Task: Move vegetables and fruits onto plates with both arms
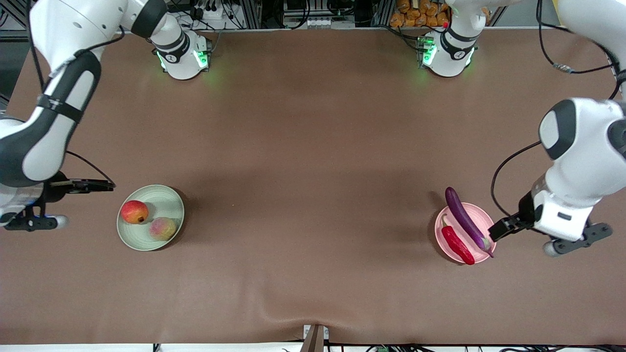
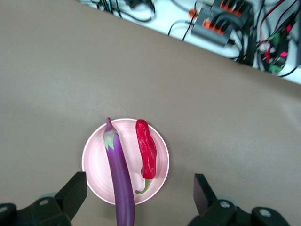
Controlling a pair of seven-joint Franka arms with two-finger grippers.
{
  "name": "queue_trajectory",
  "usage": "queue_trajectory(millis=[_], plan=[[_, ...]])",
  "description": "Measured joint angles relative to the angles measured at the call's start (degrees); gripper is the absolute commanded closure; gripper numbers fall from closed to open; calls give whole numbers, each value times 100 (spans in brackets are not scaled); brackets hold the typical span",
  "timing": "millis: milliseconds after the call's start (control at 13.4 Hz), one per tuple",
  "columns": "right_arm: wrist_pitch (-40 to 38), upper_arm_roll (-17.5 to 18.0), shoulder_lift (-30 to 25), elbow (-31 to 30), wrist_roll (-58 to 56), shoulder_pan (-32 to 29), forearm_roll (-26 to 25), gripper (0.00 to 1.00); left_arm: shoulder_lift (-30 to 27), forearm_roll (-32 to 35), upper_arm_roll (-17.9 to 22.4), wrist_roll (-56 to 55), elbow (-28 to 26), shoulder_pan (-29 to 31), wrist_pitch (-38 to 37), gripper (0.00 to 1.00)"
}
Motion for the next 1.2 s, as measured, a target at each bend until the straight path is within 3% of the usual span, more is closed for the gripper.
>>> queue_trajectory(millis=[150,225,524,674,749,899,1048,1198], plan=[[17,518,-390,-12,146,-334,-453,0,-158,4,8,6,-3,57,-120,0],[107,1017,-679,-12,368,-577,-825,0,-228,4,8,6,-2,65,-366,0],[467,3811,-2009,-168,1482,-2198,-2444,0,-751,5,-270,310,59,63,-965,0],[771,5207,-2816,-689,1807,-3212,-3014,0,-1250,0,-340,651,71,55,-1695,0],[944,5744,-3250,-1051,1873,-3628,-3180,0,-1464,-51,-325,830,64,67,-2040,0],[985,6249,-4032,-1616,2107,-3996,-3283,0,-1751,-446,-269,1092,-1,100,-2552,0],[763,6342,-4424,-1700,2317,-4006,-3320,0,-1945,-769,-179,1339,-144,85,-2811,0],[503,6362,-4487,-1456,2378,-4007,-3332,0,-2091,-838,154,1405,-232,-165,-3013,0]])
